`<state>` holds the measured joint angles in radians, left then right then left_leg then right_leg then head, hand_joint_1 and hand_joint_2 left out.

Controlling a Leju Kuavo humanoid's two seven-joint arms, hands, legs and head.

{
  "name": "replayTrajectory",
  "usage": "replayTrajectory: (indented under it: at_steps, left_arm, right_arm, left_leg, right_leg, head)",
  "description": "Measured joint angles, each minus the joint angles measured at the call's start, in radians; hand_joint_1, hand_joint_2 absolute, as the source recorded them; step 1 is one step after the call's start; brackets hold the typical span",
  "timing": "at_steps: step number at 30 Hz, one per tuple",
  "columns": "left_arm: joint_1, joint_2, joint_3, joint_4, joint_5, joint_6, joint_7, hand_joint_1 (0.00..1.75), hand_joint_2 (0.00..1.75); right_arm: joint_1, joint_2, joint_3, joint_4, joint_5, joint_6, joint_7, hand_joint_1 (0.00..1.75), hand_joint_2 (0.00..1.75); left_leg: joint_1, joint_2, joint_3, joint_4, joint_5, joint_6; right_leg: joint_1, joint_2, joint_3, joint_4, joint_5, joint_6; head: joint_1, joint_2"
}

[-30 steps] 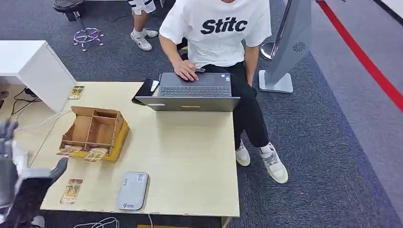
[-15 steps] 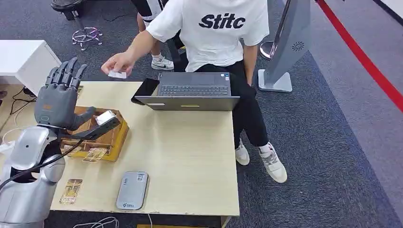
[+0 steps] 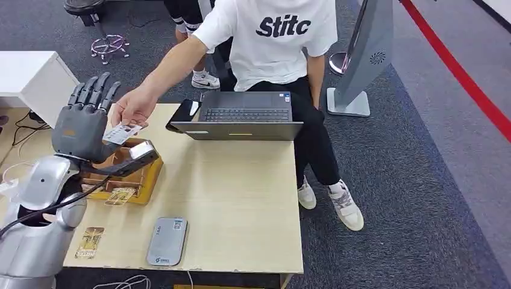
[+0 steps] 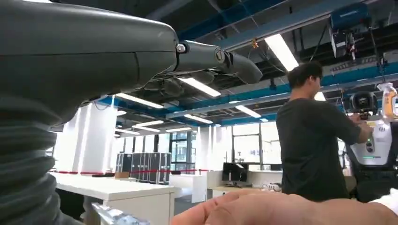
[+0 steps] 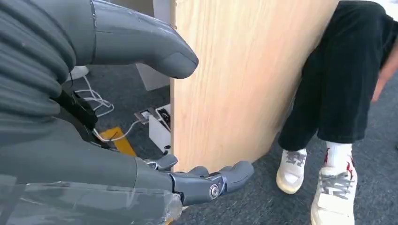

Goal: Pass the card to the sensor for recognition and then transmit it.

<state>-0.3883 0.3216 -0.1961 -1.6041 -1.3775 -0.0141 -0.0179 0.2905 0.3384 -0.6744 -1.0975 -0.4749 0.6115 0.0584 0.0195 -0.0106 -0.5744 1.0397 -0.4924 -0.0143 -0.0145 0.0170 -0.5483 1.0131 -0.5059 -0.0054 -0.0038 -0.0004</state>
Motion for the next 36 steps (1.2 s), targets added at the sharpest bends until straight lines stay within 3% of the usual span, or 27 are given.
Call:
replayTrajectory:
  at_steps: [26,31,36]
  left_arm:
    - [0.036,-0.006,-0.002,-0.016,0.036,0.059,-0.052,1.75,1.75]
    - [0.177,0.003,-0.01,-0.127,0.086,0.133,-0.16,1.75,1.75]
    - [0.354,0.034,-0.078,-0.208,0.122,0.14,-0.194,1.75,1.75]
  right_arm:
    - [0.017,0.0,0.025,-0.004,-0.053,-0.032,-0.008,0.0,1.75]
    - [0.07,0.0,0.074,-0.047,-0.155,-0.096,-0.027,0.0,1.75]
    - [0.104,0.0,0.103,-0.091,-0.154,-0.116,-0.035,0.0,1.75]
  left_leg:
    - [0.0,0.0,0.0,0.0,0.0,0.0]
    - [0.0,0.0,-0.001,0.0,-0.001,0.0]
    - [0.0,0.001,-0.001,0.0,-0.003,0.001]
  right_leg:
    - [0.0,0.0,0.0,0.0,0.0,0.0]
    - [0.0,0.001,0.002,0.0,-0.001,0.001]
    - [0.0,0.001,0.001,-0.001,-0.003,0.001]
  head:
    - [0.0,0.0]
    - [0.0,0.0]
    - [0.0,0.0]
